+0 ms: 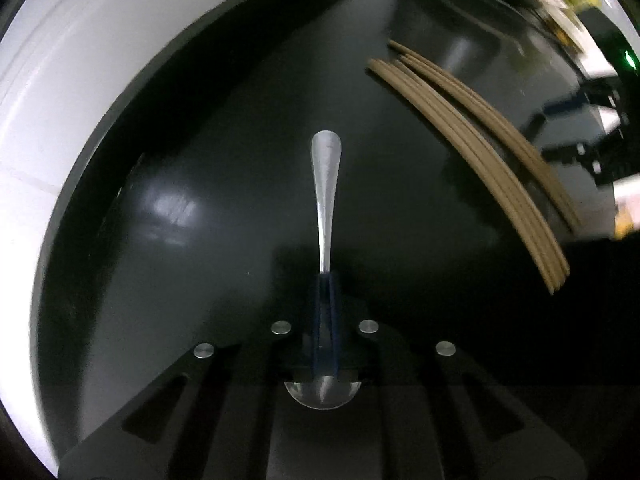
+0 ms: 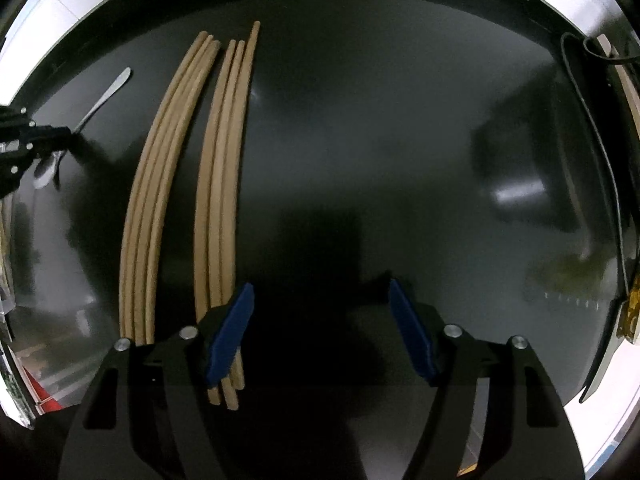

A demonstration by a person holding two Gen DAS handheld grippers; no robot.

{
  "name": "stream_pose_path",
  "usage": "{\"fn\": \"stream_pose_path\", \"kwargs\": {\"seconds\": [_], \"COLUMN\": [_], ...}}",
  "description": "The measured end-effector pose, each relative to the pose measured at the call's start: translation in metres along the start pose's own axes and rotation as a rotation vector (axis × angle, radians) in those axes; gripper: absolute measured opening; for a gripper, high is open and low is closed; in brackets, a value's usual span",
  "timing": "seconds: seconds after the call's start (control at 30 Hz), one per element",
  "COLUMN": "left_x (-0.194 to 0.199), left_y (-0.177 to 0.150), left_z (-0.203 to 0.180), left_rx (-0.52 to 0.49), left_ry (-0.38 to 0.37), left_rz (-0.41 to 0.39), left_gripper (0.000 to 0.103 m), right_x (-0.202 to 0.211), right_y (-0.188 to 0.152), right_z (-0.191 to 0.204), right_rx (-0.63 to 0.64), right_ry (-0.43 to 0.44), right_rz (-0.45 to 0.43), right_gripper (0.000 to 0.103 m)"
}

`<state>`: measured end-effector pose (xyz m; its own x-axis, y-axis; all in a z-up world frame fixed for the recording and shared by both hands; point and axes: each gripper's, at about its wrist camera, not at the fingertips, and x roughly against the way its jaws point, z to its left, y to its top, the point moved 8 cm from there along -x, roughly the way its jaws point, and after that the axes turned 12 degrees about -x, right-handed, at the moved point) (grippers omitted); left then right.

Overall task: Organize utensils
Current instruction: 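Grasp one wooden chopstick with the right tool while the left tool holds the spoon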

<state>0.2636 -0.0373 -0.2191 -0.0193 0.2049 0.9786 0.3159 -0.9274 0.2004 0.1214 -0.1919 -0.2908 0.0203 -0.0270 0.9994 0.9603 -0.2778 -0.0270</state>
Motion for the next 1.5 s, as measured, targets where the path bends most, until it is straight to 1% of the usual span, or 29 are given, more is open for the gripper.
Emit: {"fn": "stream_pose_path", "kwargs": {"seconds": [0.03,0.07,0.13,0.2,0.3,0.33,0.4,0.5,0.53,0.57,0.63,0.7,0.77,0.83,0.87,0.93,0.97,1.0,1.07,1.1,1.17,1.2,1.23,1.4,1.5], "left_x": [0.000,0.003,0.007,0.013,0.025,0.030,0.033,0.036,0.037,0.038,0.039,0.029,0.032,0.017,0.018,0.019,0.018,0.016,0.017,0.018,0.021,0.024,0.027,0.044,0.056], "left_y": [-0.005,-0.008,-0.018,-0.027,-0.040,-0.046,-0.056,-0.065,-0.069,-0.070,-0.073,-0.062,-0.067,-0.052,-0.053,-0.051,-0.045,-0.039,-0.037,-0.035,-0.036,-0.038,-0.039,-0.051,-0.056], "left_z": [0.000,0.003,0.003,0.003,0.004,0.003,-0.009,-0.013,-0.014,-0.021,-0.022,-0.033,-0.030,-0.037,-0.037,-0.037,-0.039,-0.040,-0.039,-0.039,-0.039,-0.039,-0.039,-0.042,-0.045], "left_rx": [0.044,0.123,0.211,0.309,0.394,0.420,0.457,0.499,0.521,0.525,0.529,0.531,0.532,0.536,0.534,0.538,0.539,0.542,0.552,0.558,0.572,0.577,0.586,0.633,0.665], "left_ry": [0.001,0.001,-0.001,0.001,0.008,0.022,0.015,0.016,0.005,0.005,0.007,0.007,0.008,0.007,0.010,0.015,0.018,0.021,0.028,0.030,0.037,0.040,0.046,0.074,0.099], "left_rz": [-0.005,-0.009,-0.019,-0.028,-0.052,-0.054,-0.069,-0.071,-0.073,-0.071,-0.067,-0.069,-0.070,-0.073,-0.074,-0.082,-0.084,-0.086,-0.091,-0.094,-0.097,-0.098,-0.101,-0.117,-0.122], "left_gripper": [0.002,0.002,0.002,0.002,0.002,0.002,0.002,0.002,0.002,0.002,0.002,0.002,0.002,0.002,0.002,0.002,0.002,0.002,0.002,0.002,0.002,0.002,0.002,0.002,0.002], "right_x": [0.003,0.005,0.007,0.006,0.004,0.005,0.011,0.014,0.016,0.013,0.008,0.010,0.009,0.010,0.009,0.004,0.004,0.004,0.003,0.003,0.006,0.005,0.004,0.005,0.012], "right_y": [0.003,0.004,0.008,0.011,0.012,0.013,0.016,0.021,0.020,0.021,0.020,0.023,0.026,0.026,0.027,0.027,0.028,0.027,0.028,0.030,0.032,0.033,0.033,0.034,0.037], "right_z": [0.001,0.003,0.008,0.009,0.009,0.009,0.010,0.013,0.015,0.015,0.018,0.022,0.020,0.021,0.019,0.013,0.013,0.014,0.018,0.020,0.022,0.022,0.022,0.015,0.005], "right_rx": [0.004,0.003,0.010,0.019,0.027,0.019,0.011,0.009,0.006,0.011,0.022,0.017,0.021,0.010,0.009,0.011,0.019,0.045,0.056,0.062,0.071,0.081,0.089,0.109,0.103], "right_ry": [0.001,0.010,0.027,0.026,0.017,0.032,0.054,0.073,0.071,0.062,0.050,0.059,0.057,0.066,0.065,0.058,0.044,0.010,0.015,0.016,0.022,0.022,0.020,-0.001,0.009], "right_rz": [-0.013,-0.021,-0.025,-0.027,-0.026,-0.027,-0.039,-0.048,-0.047,-0.041,-0.033,-0.045,-0.058,-0.051,-0.051,-0.036,-0.043,-0.058,-0.068,-0.072,-0.079,-0.075,-0.065,-0.085,-0.107], "right_gripper": [0.063,0.063,0.063,0.063,0.062,0.060,0.060,0.060,0.060,0.060,0.060,0.060,0.060,0.060,0.060,0.058,0.058,0.058,0.058,0.055,0.035,0.012,0.008,0.007,0.007]}}
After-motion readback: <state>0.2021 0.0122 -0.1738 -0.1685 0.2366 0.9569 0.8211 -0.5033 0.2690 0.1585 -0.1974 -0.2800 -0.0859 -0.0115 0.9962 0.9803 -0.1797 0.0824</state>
